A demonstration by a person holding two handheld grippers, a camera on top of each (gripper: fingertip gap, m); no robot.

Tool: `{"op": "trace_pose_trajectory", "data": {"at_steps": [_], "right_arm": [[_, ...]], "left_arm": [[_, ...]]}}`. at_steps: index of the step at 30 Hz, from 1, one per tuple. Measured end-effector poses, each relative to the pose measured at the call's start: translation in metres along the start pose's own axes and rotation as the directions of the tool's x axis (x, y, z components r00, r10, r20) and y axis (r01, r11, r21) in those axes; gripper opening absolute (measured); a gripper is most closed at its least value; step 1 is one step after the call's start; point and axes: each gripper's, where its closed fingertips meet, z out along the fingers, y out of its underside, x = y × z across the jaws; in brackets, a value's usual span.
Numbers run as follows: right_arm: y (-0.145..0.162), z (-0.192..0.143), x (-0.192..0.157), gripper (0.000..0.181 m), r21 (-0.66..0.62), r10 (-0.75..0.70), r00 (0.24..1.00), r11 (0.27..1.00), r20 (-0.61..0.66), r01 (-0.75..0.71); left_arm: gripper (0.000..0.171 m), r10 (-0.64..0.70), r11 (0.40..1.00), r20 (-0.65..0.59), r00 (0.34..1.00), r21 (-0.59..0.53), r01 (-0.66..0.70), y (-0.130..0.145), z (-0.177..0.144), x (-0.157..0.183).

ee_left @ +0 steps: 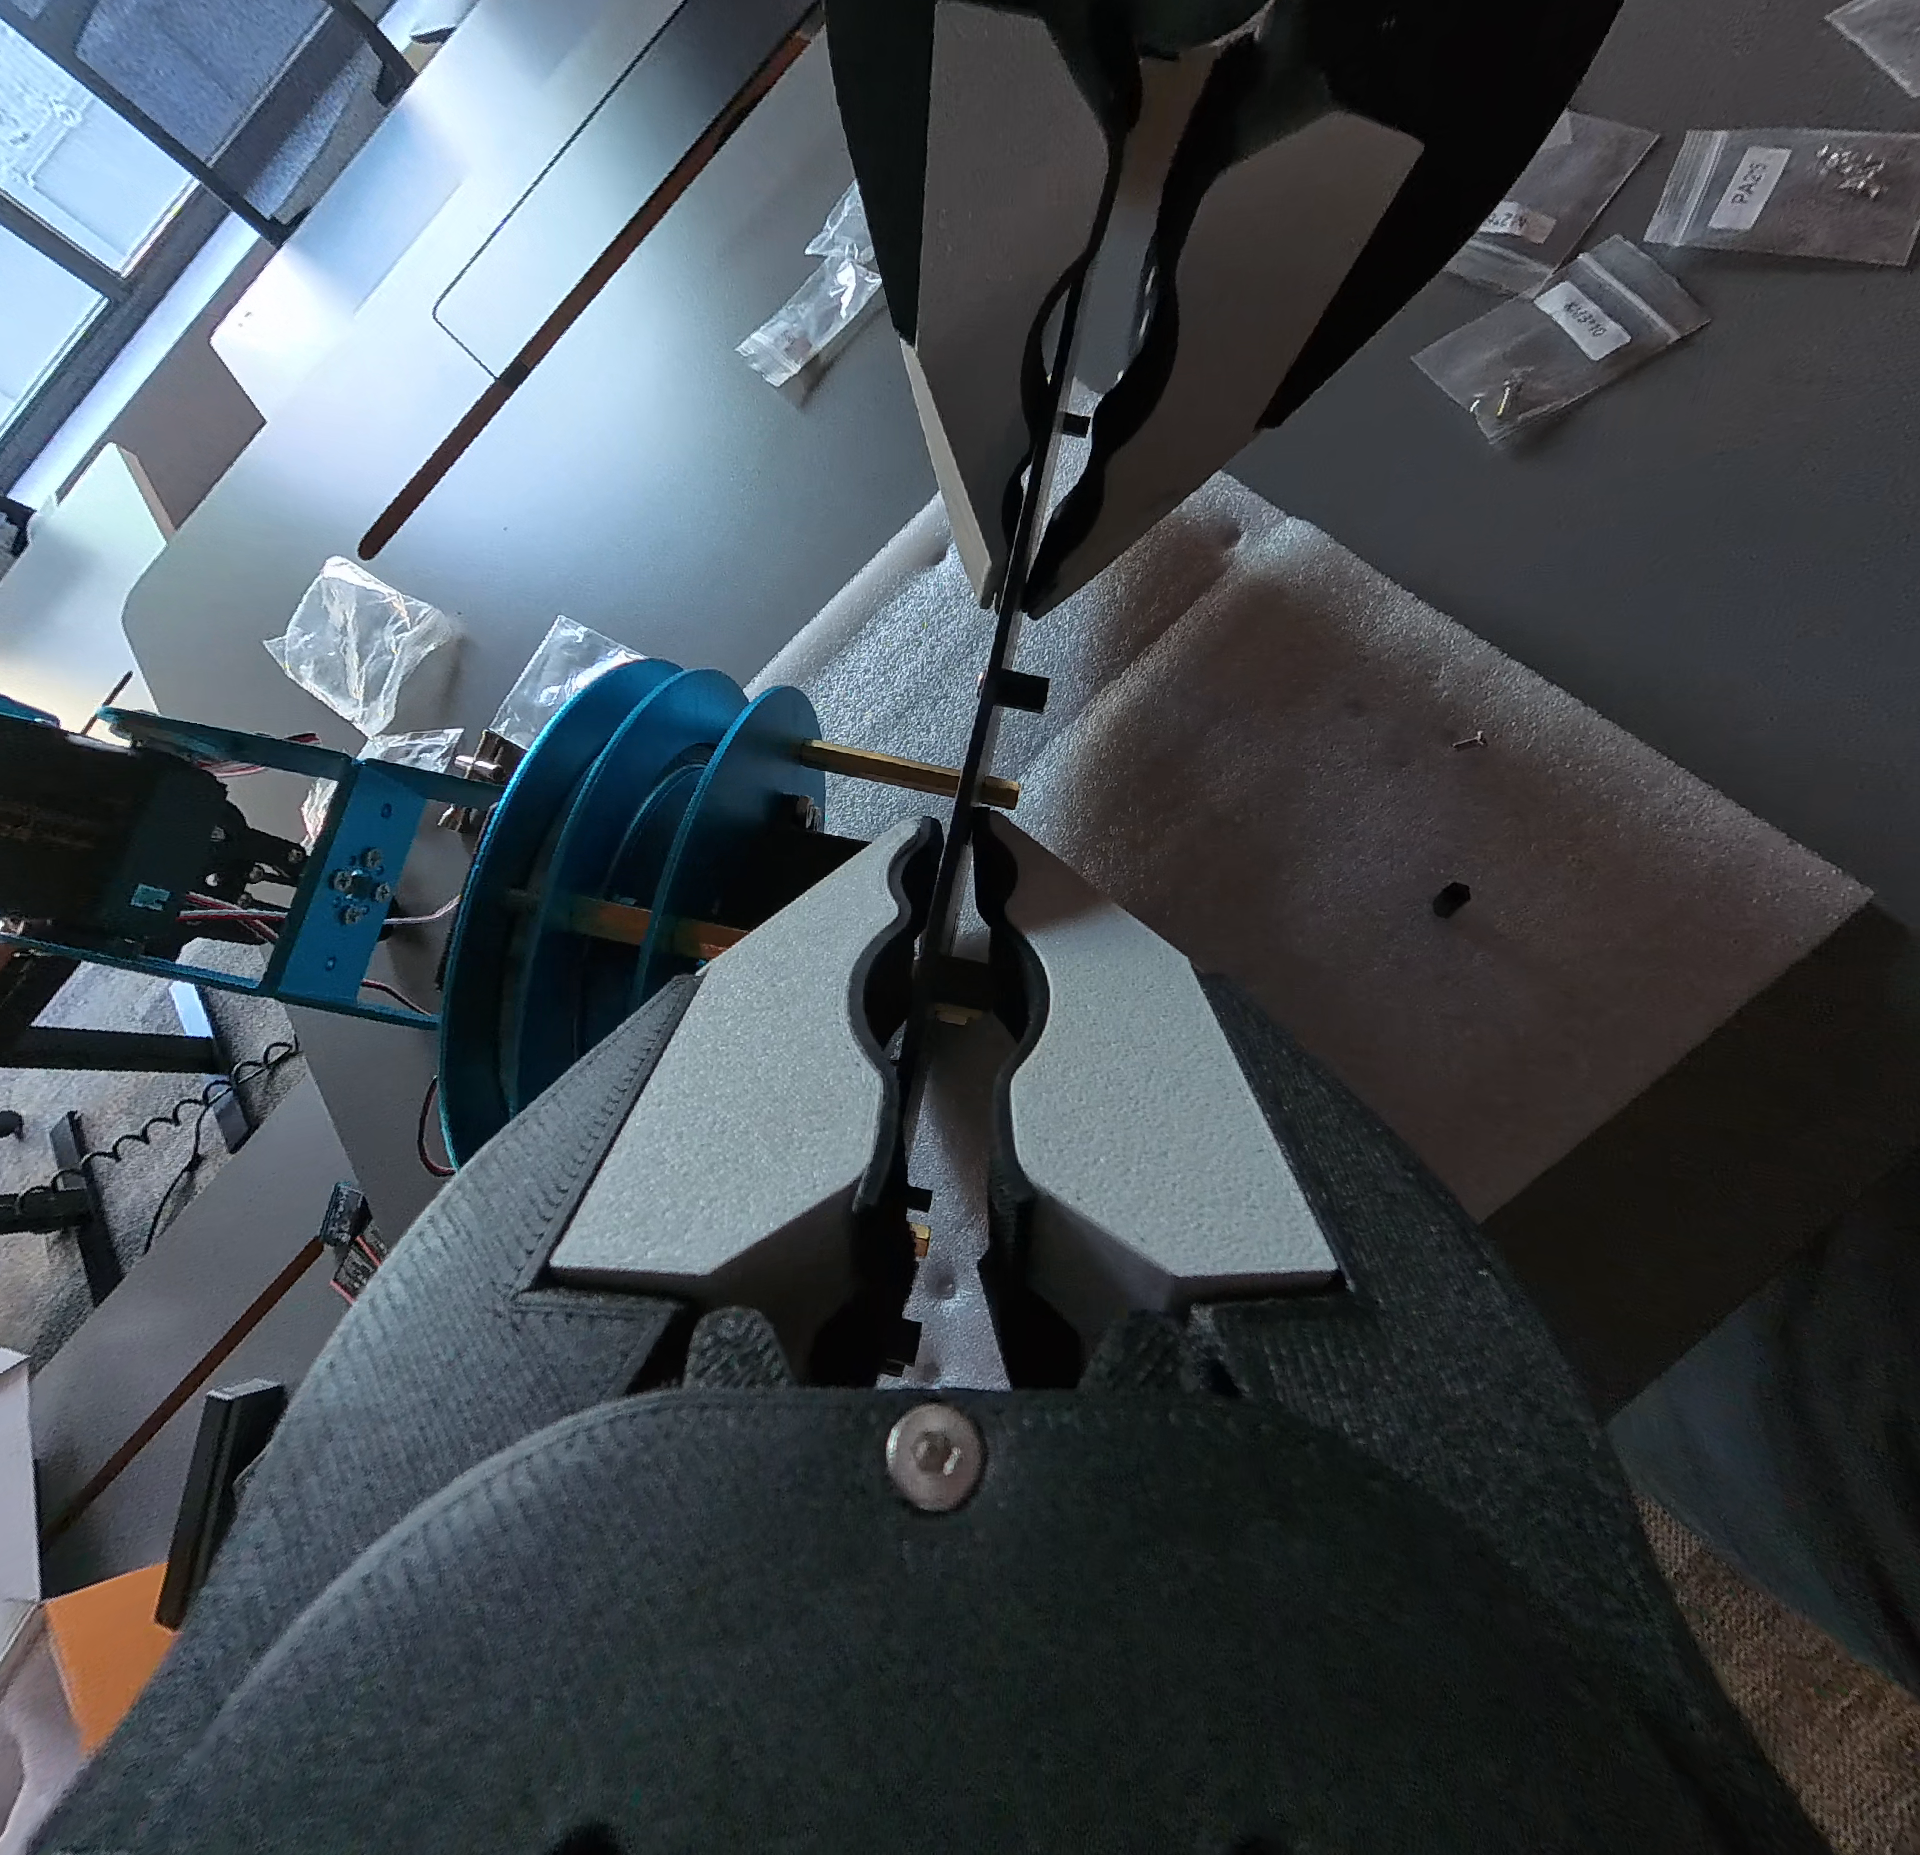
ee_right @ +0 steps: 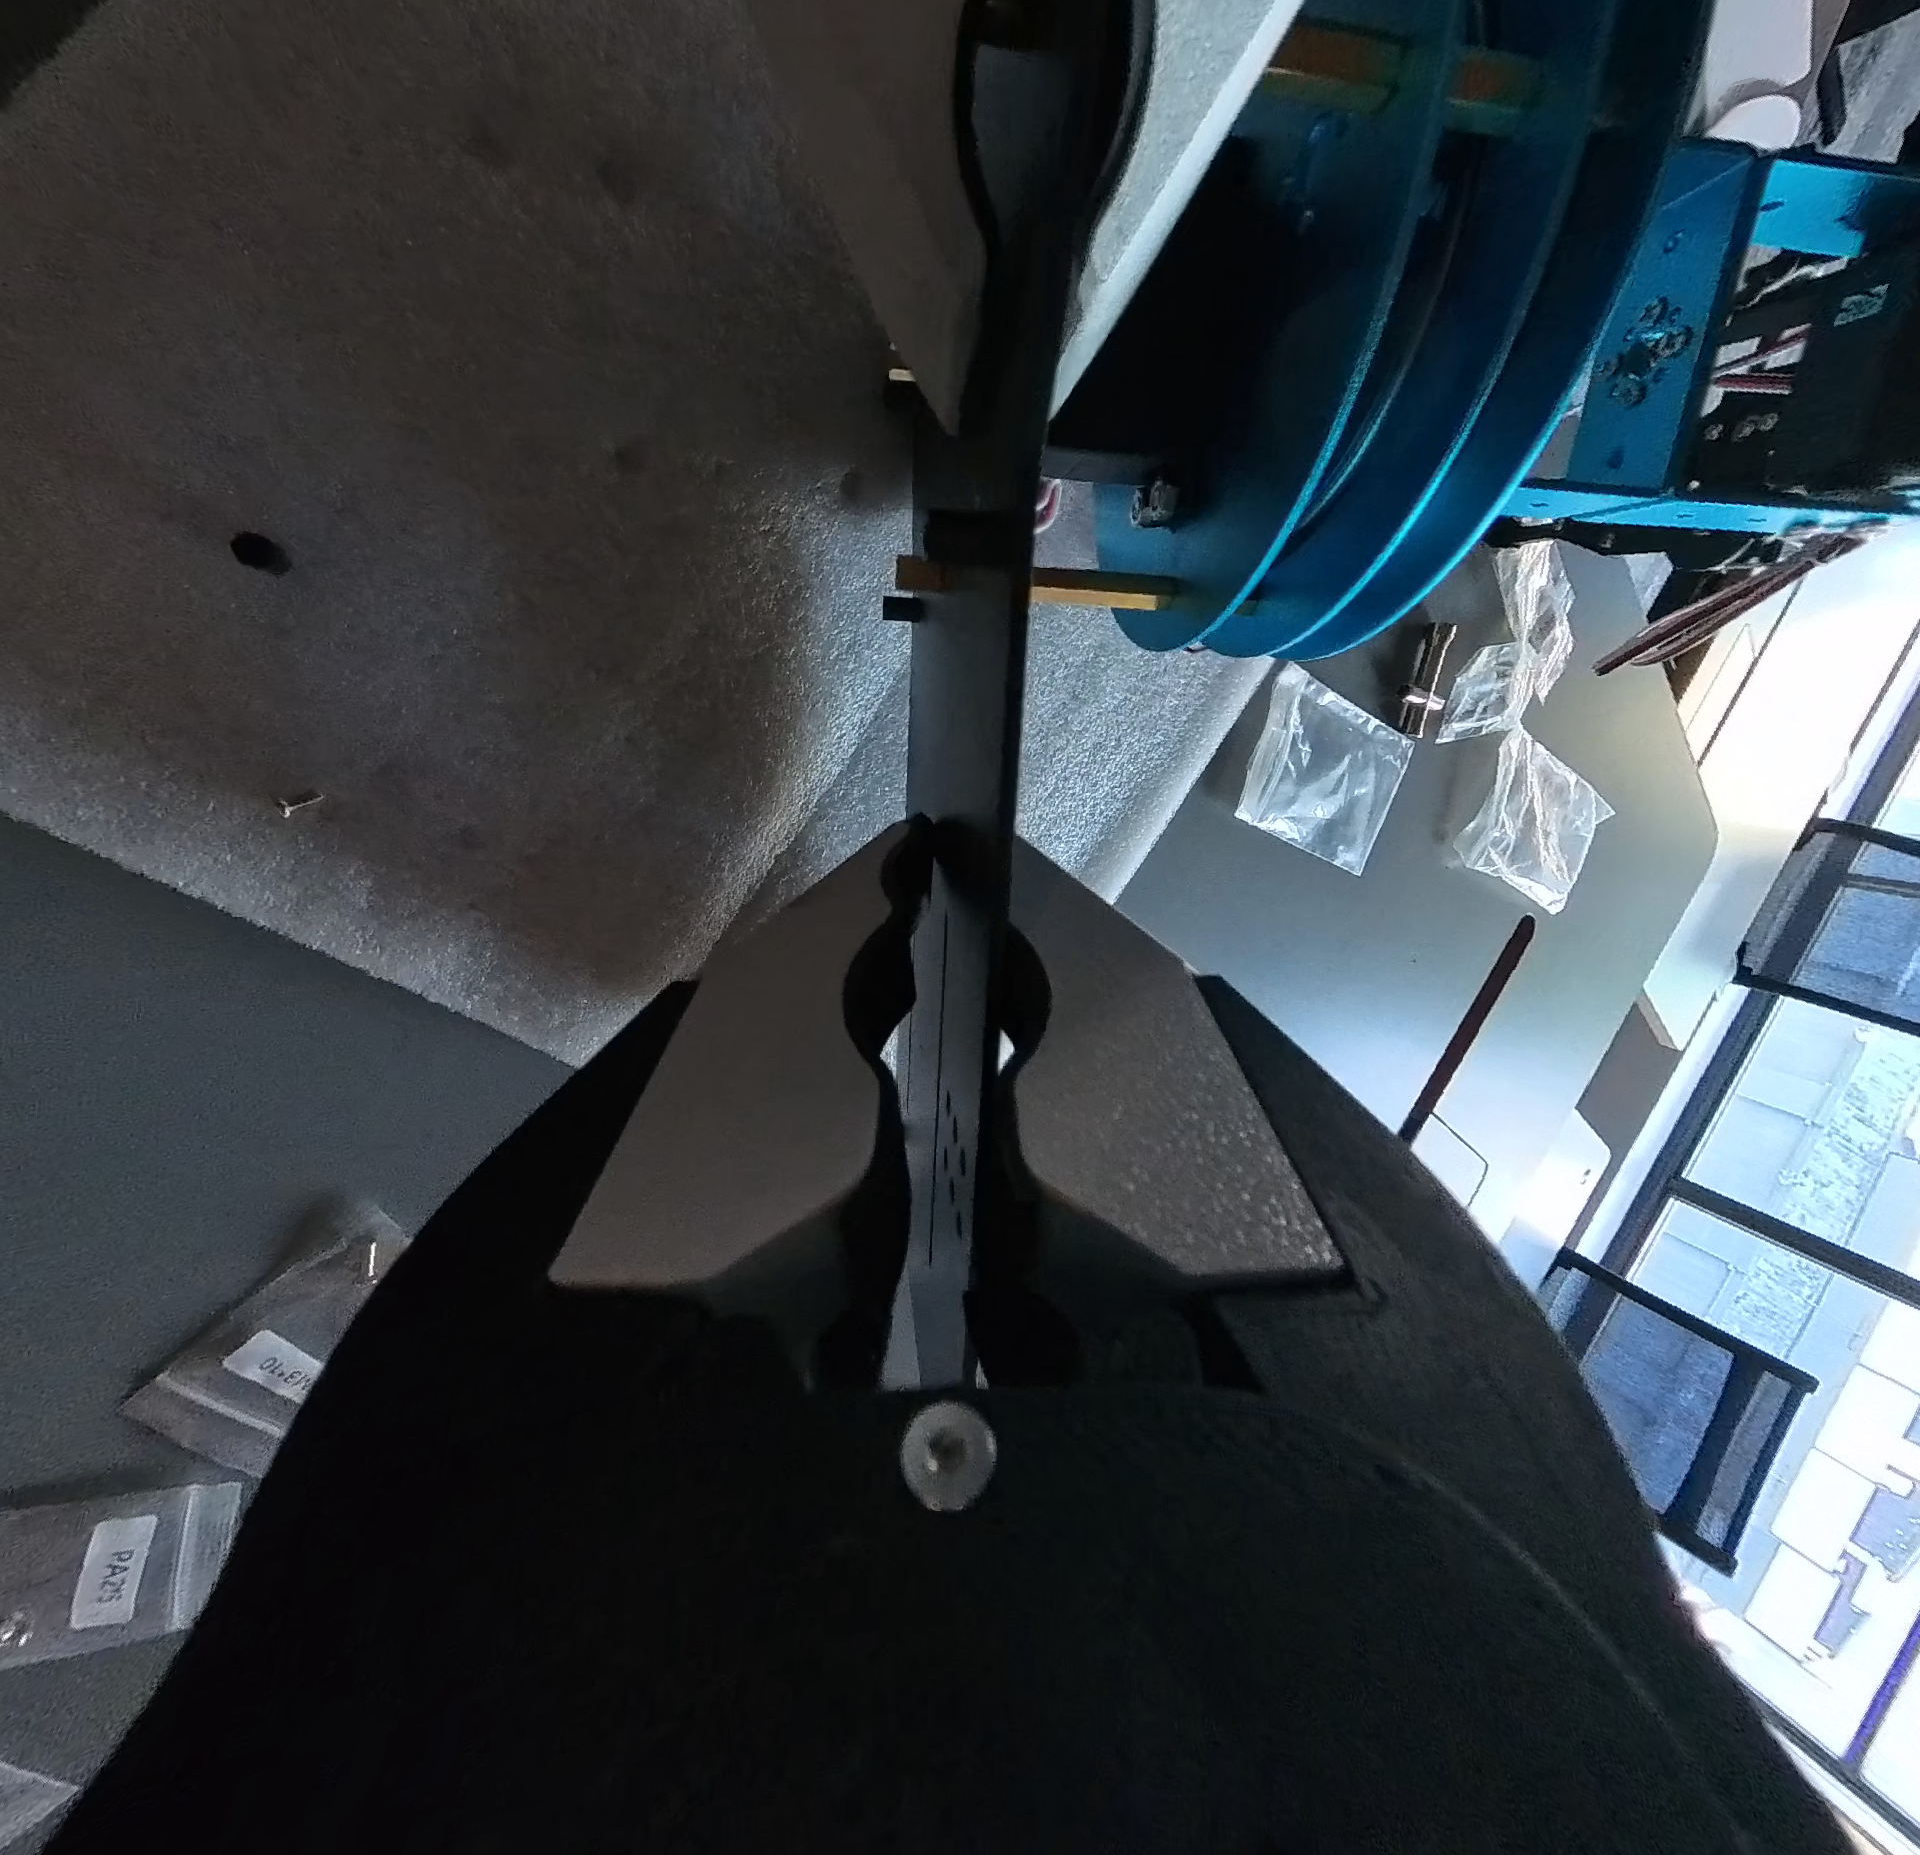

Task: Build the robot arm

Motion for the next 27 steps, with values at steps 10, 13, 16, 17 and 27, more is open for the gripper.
{"op": "trace_pose_trajectory", "data": {"at_steps": [10,13,16,17,27], "right_arm": [[0.007,-0.006,0.01,0.022,0.016,0.027,0.99,1.0,-0.141,-0.024],[0.011,-0.011,0.013,0.03,0.039,0.041,0.981,0.999,-0.189,-0.034],[0.011,-0.025,0.017,0.034,0.091,0.045,0.97,0.996,-0.24,-0.024],[0.01,-0.031,0.017,0.035,0.112,0.058,0.966,0.993,-0.253,-0.03],[0.009,-0.097,-0.047,0.011,0.473,0.405,0.906,0.827,-0.126,-0.304]], "left_arm": [[0.004,-0.003,1.0,-0.007,1.0,0.016,0.003,0.0,-0.001,0.0],[0.004,0.003,1.0,-0.01,1.0,0.009,-0.003,0.0,0.0,0.0],[0.004,0.006,1.0,-0.012,1.0,0.003,-0.006,-0.001,0.001,0.0],[0.004,0.007,1.0,-0.012,1.0,0.0,-0.007,-0.001,0.001,0.0],[0.004,0.01,1.0,-0.014,1.0,-0.005,-0.01,-0.002,0.002,0.001]]}}
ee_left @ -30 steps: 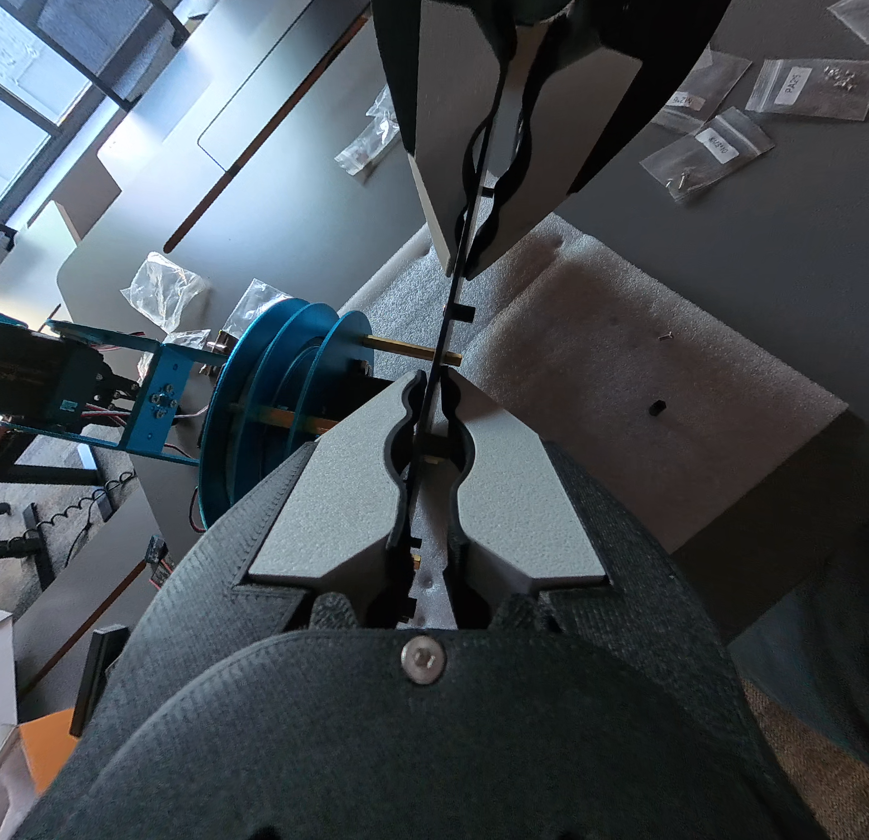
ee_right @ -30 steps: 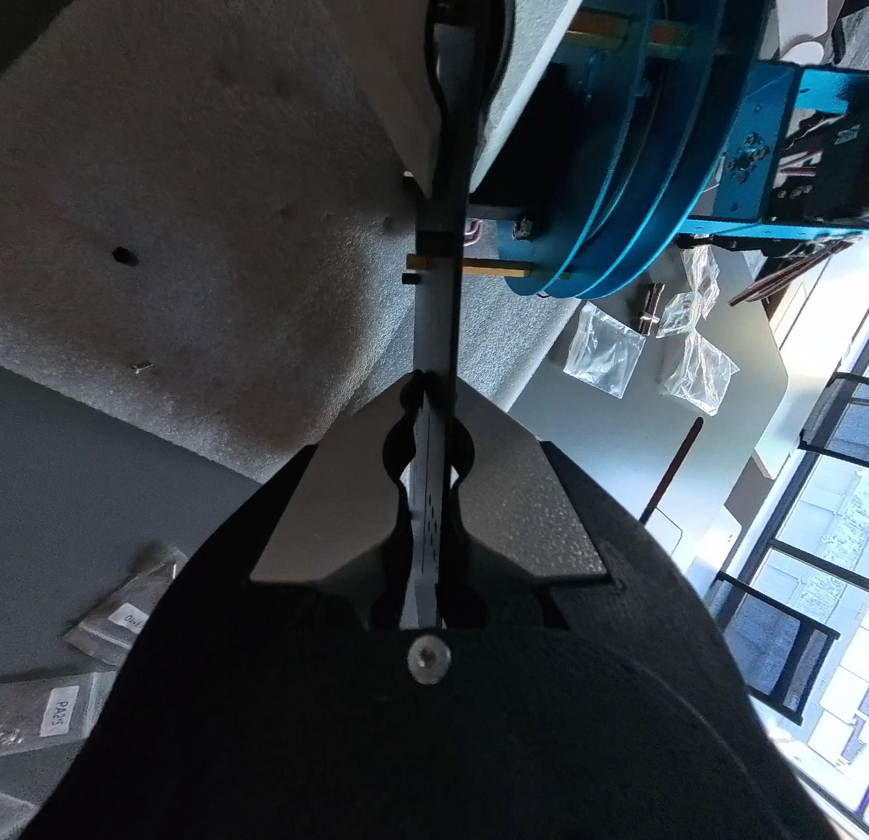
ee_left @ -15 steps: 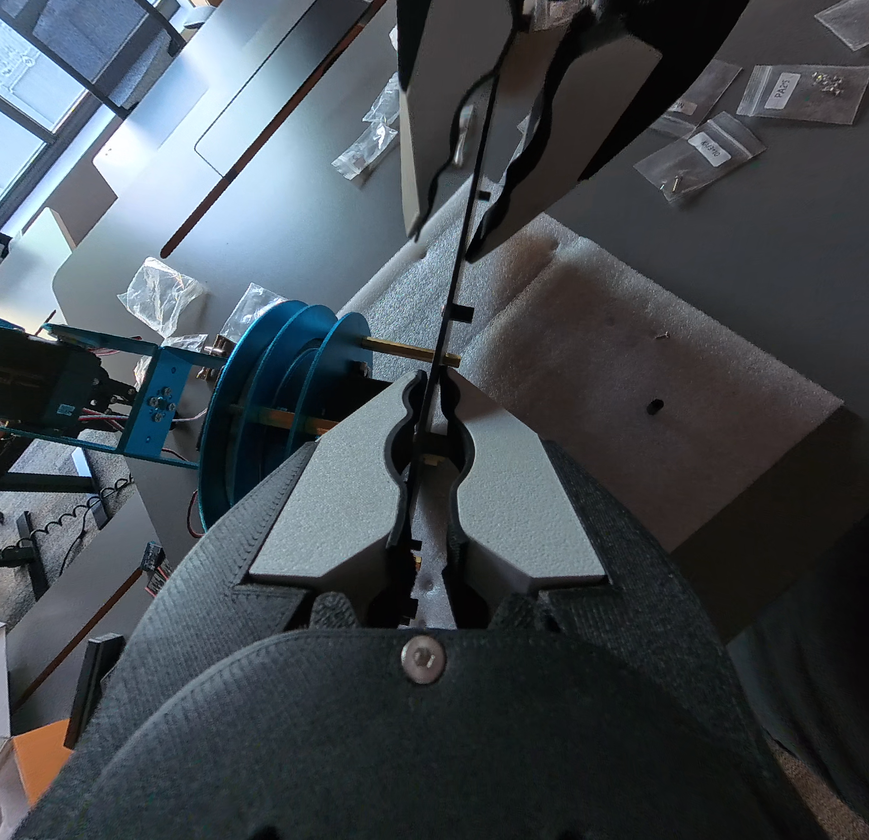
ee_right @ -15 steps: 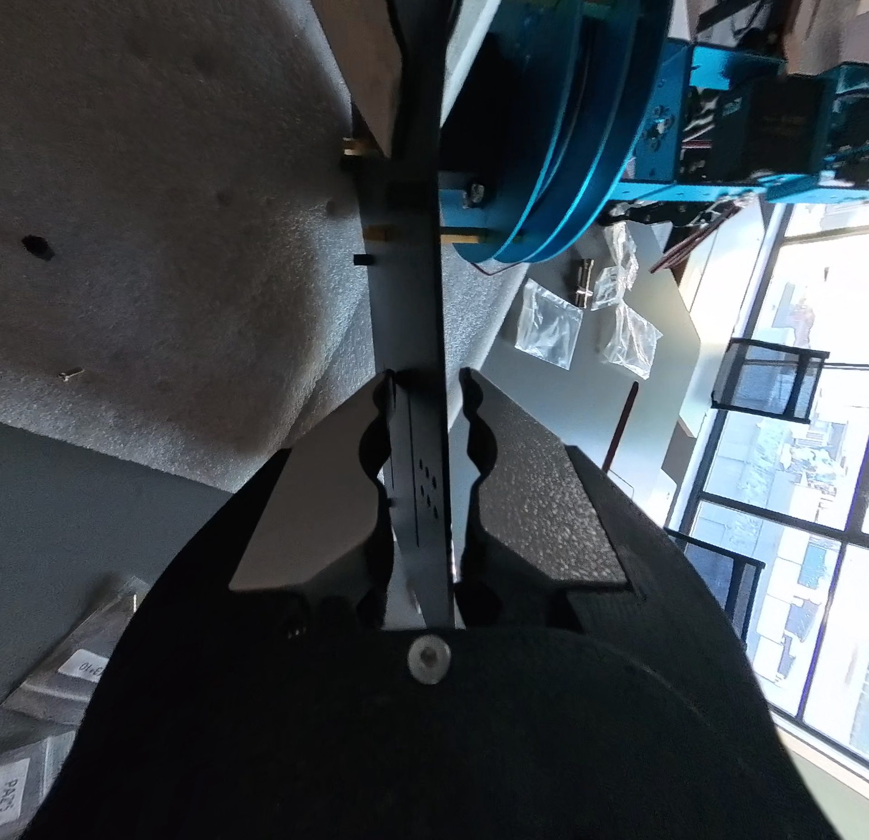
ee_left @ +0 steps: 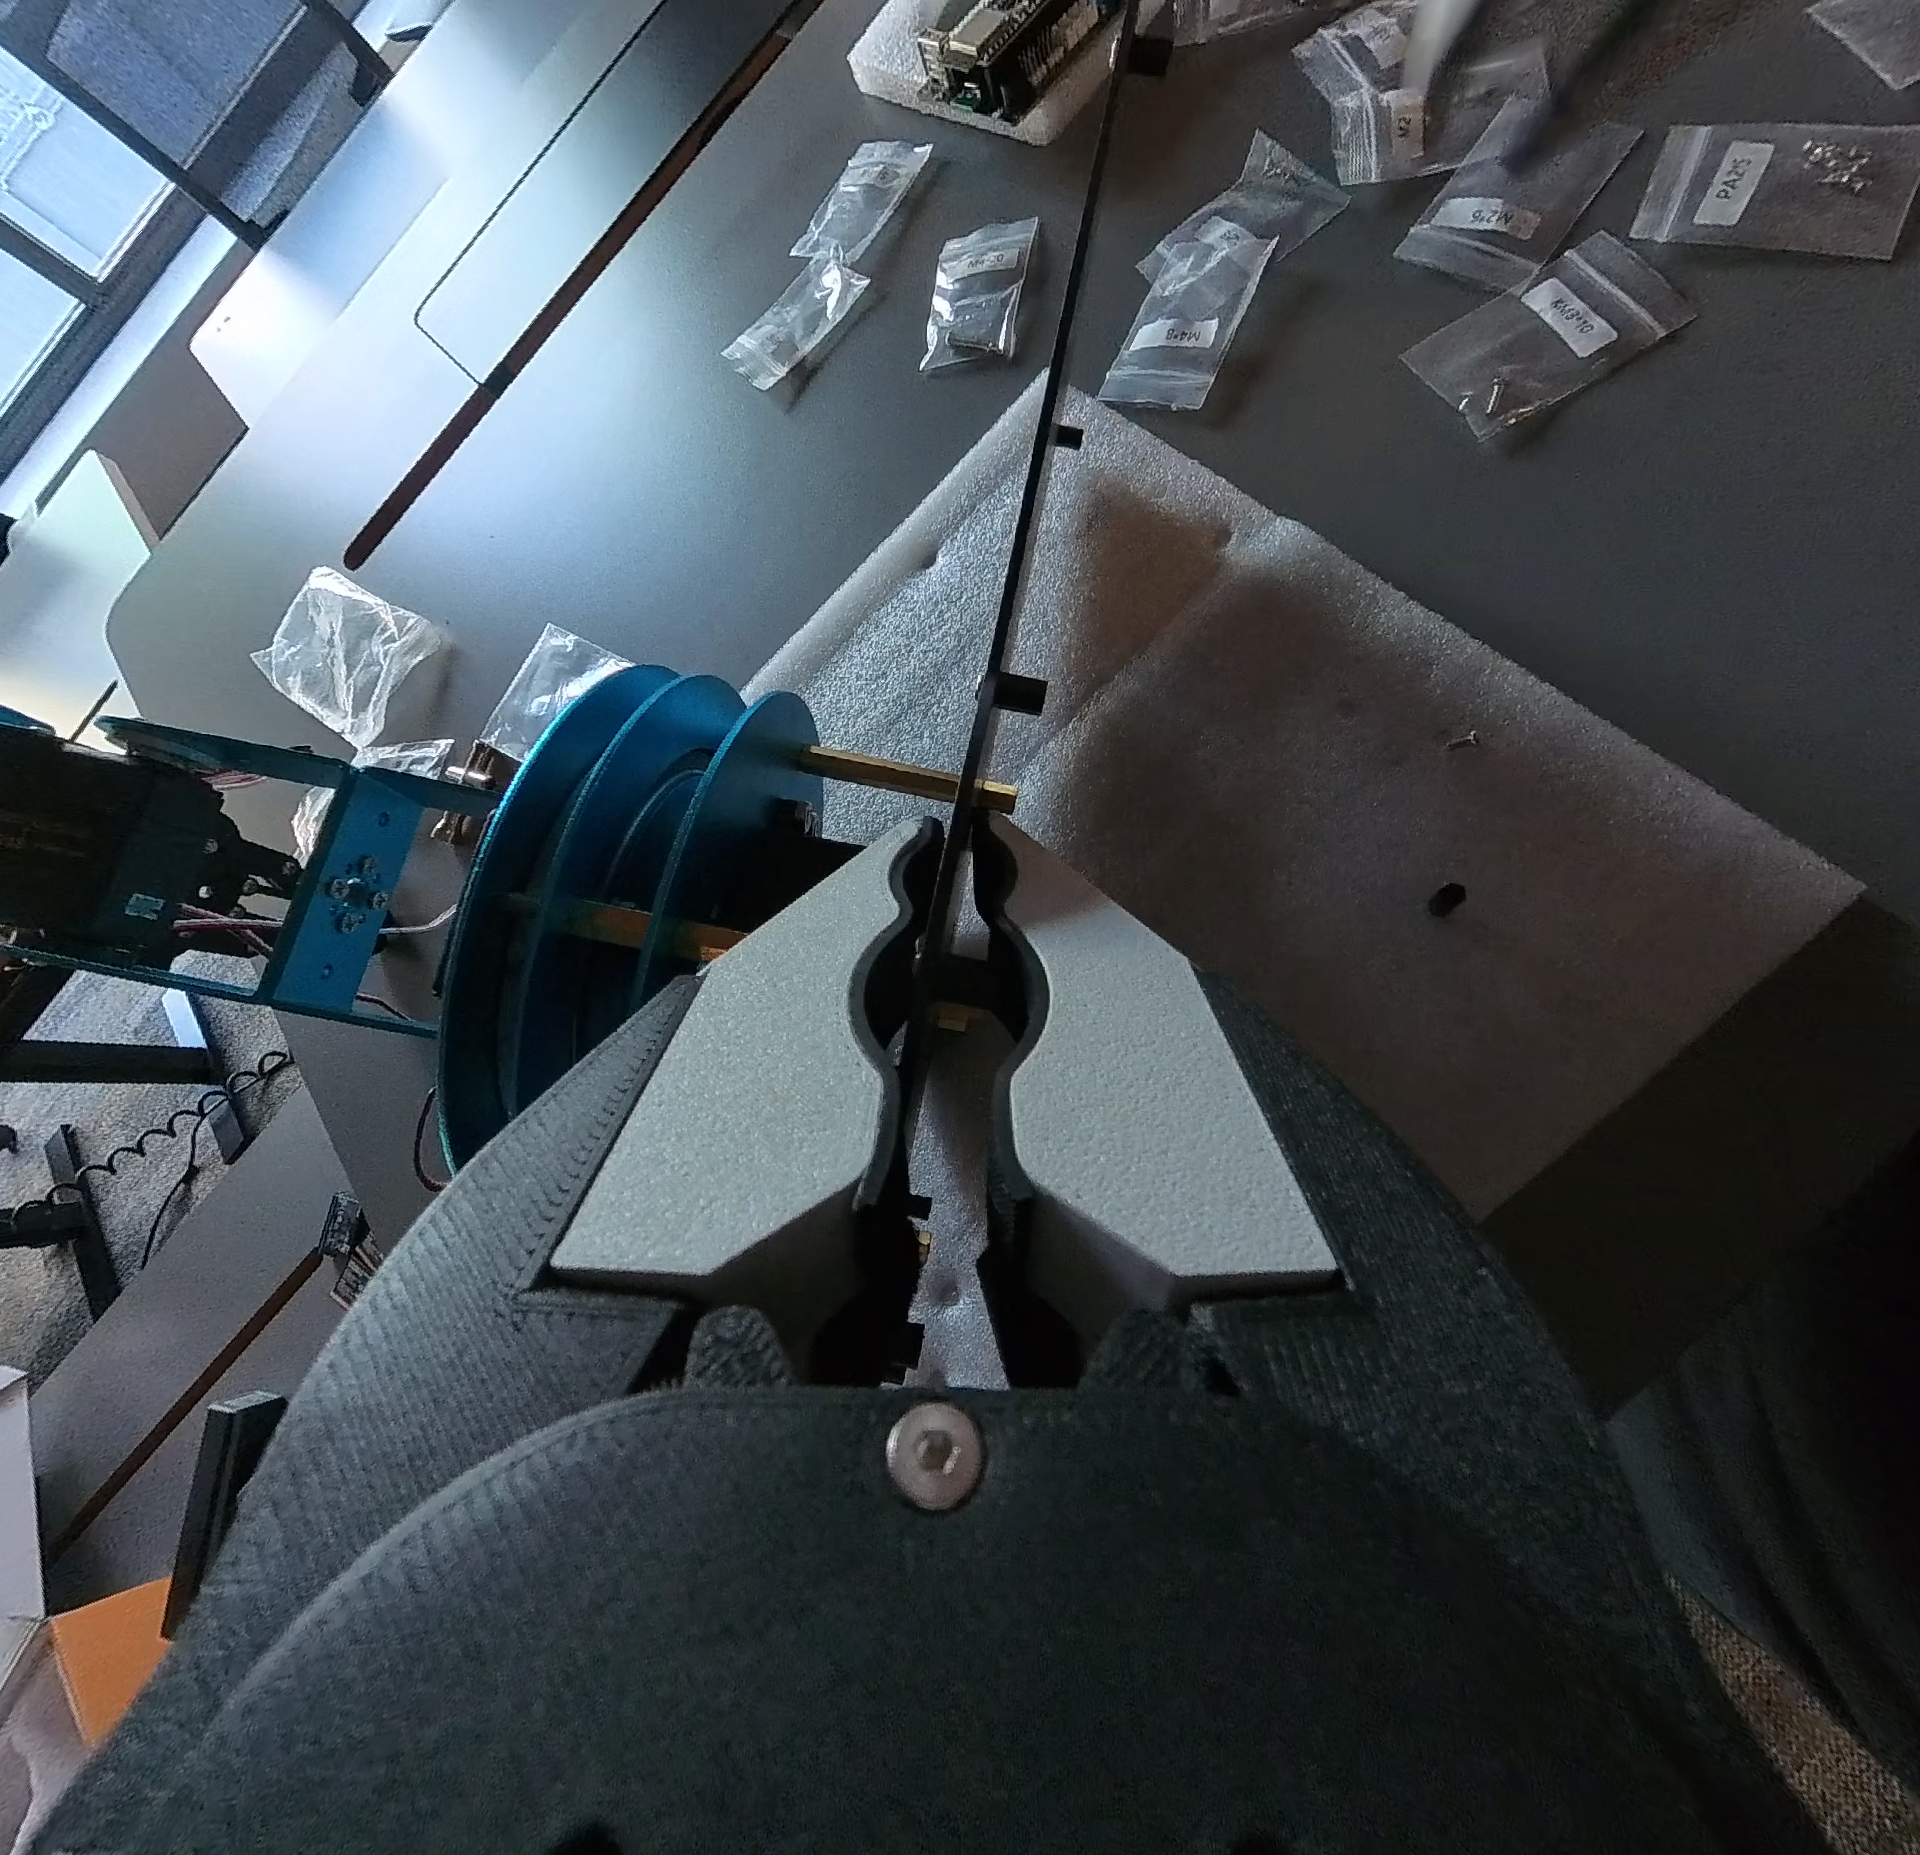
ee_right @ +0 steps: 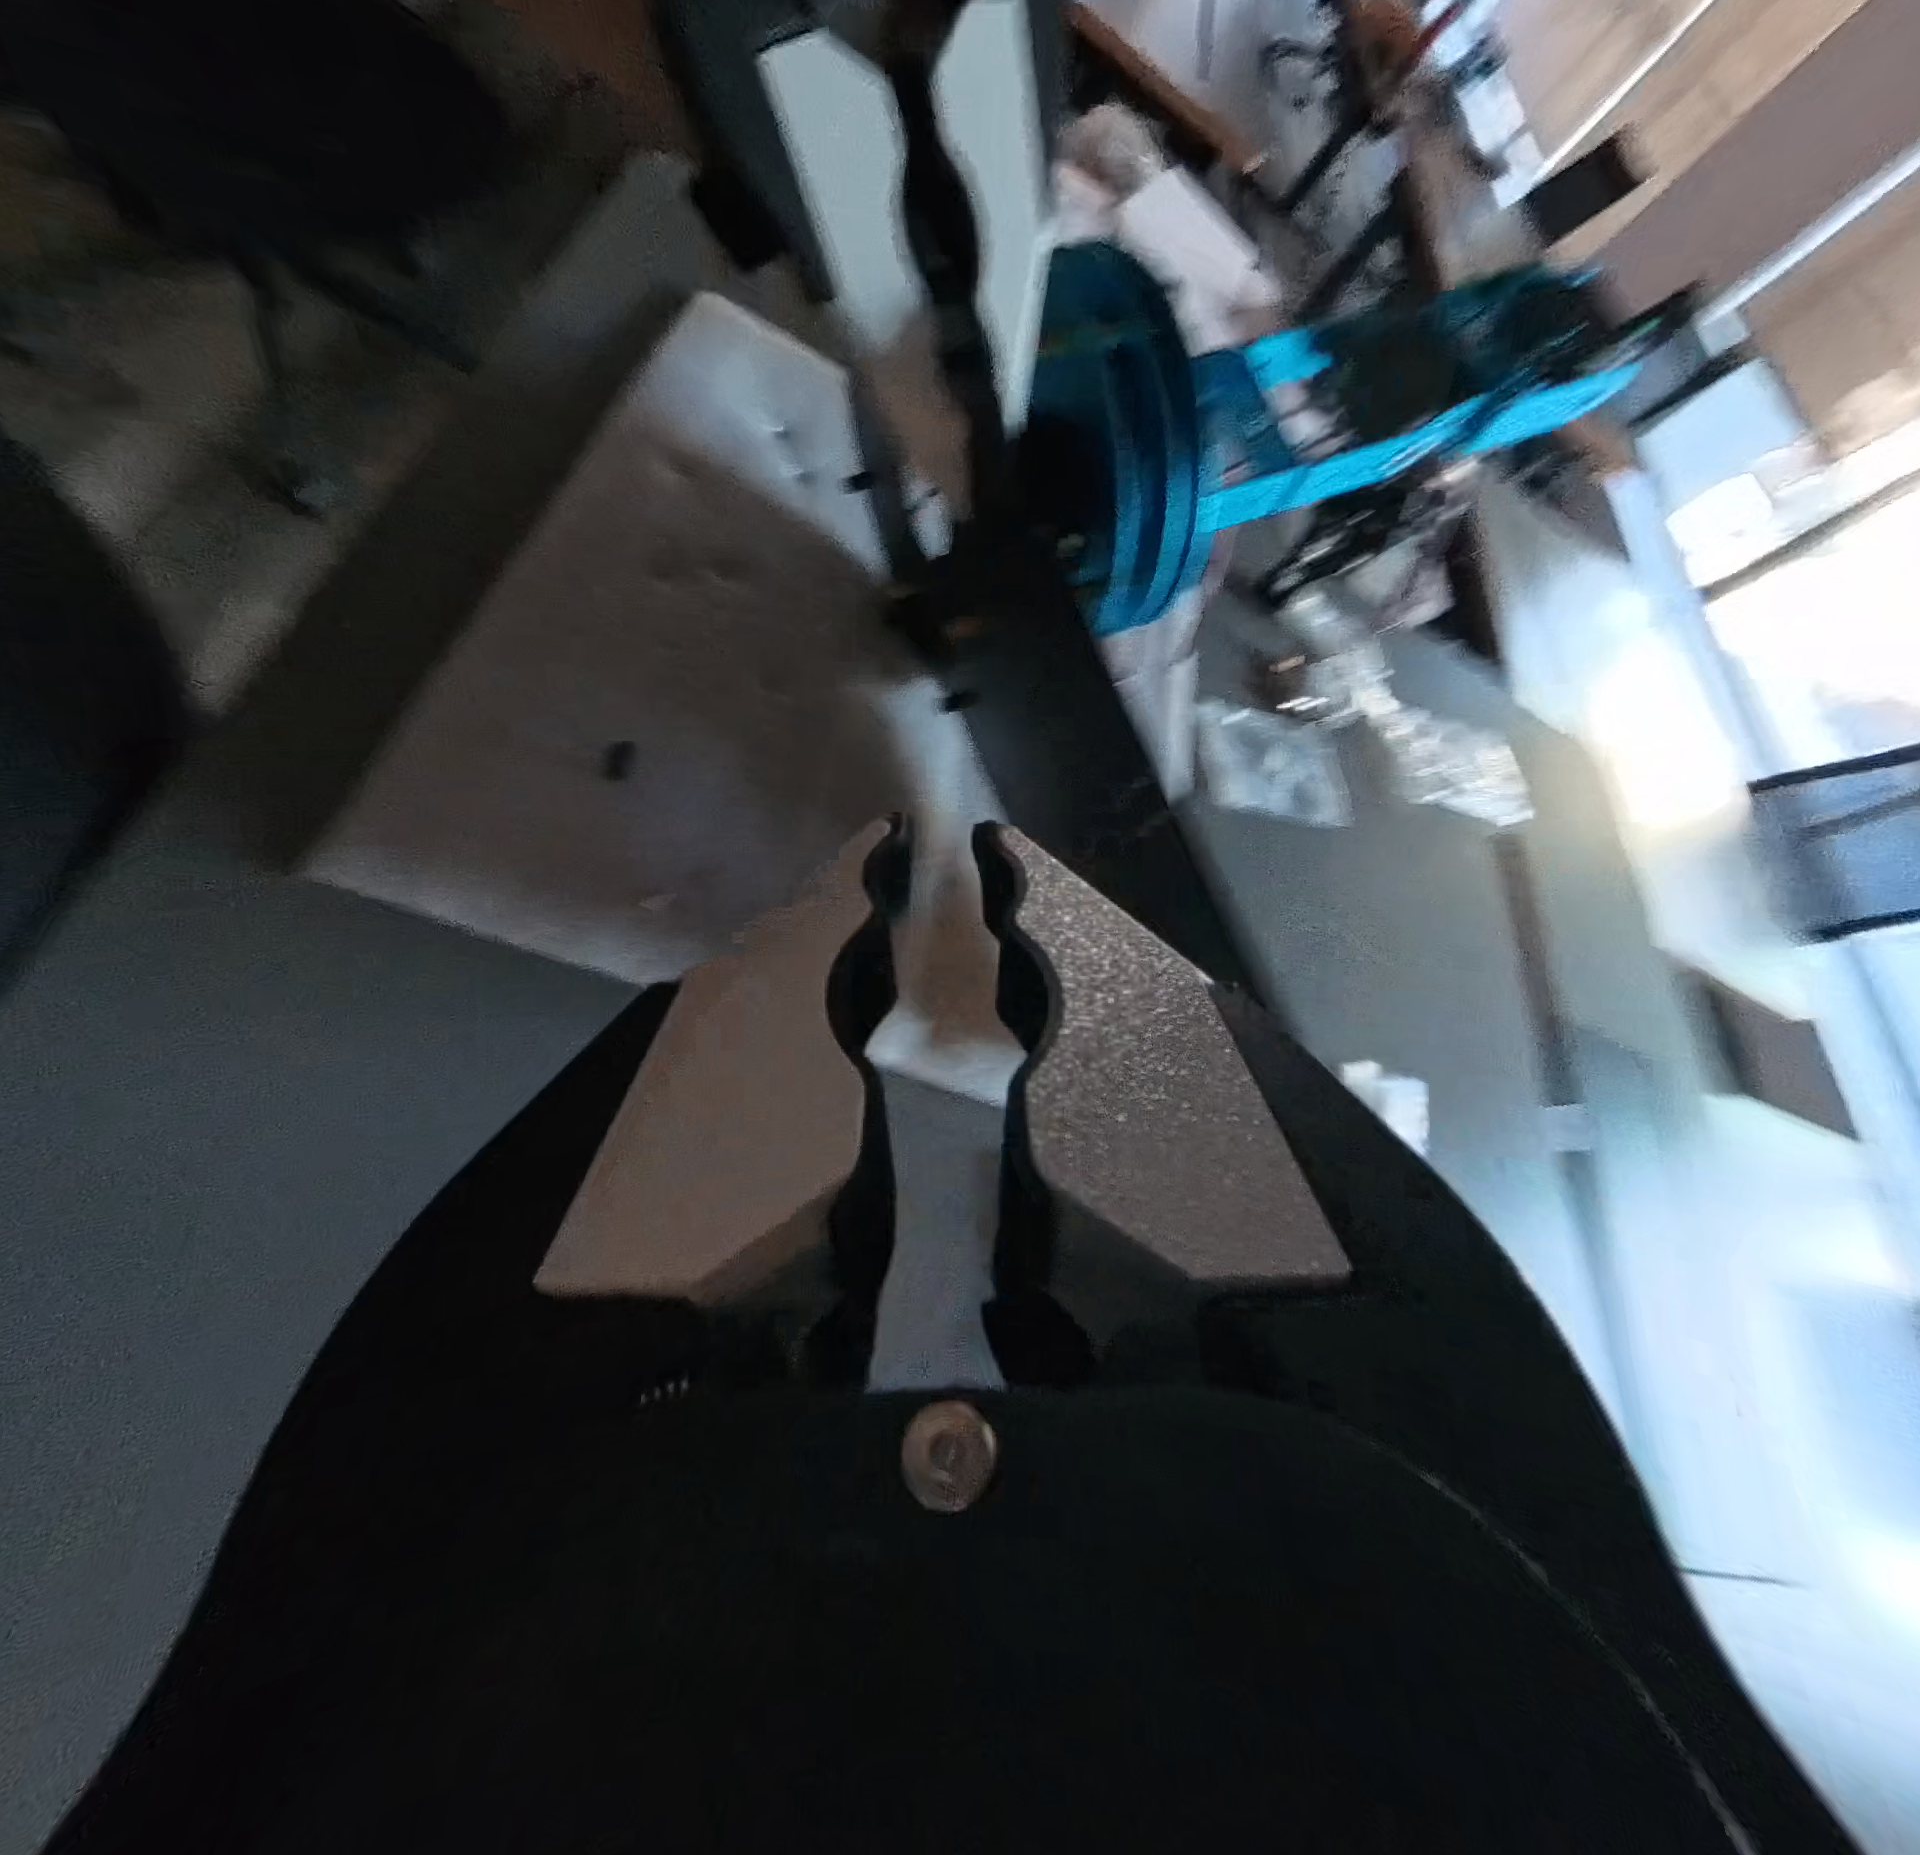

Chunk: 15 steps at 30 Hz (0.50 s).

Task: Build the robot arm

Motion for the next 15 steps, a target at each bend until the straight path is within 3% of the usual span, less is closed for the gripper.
{"op": "trace_pose_trajectory", "data": {"at_steps": [3,6,10,15], "right_arm": [[0.039,0.018,-0.046,0.0,-0.086,0.18,0.972,0.982,0.148,-0.168],[0.055,0.042,-0.081,0.0,-0.138,0.326,0.915,0.944,0.239,-0.301],[0.064,0.064,-0.089,0.0,-0.155,0.333,0.923,0.939,0.194,-0.307],[0.063,0.067,-0.088,0.001,-0.145,0.305,0.931,0.949,0.199,-0.28]], "left_arm": [[0.004,0.001,1.0,0.0,1.0,-0.001,-0.001,0.0,0.0,0.0],[0.004,-0.002,1.0,0.001,1.0,0.005,0.002,0.0,0.0,0.0],[0.004,-0.005,1.0,0.002,1.0,0.01,0.005,0.0,-0.001,0.0],[0.004,-0.001,1.0,-0.001,1.0,0.005,0.001,0.0,0.0,0.0]]}}
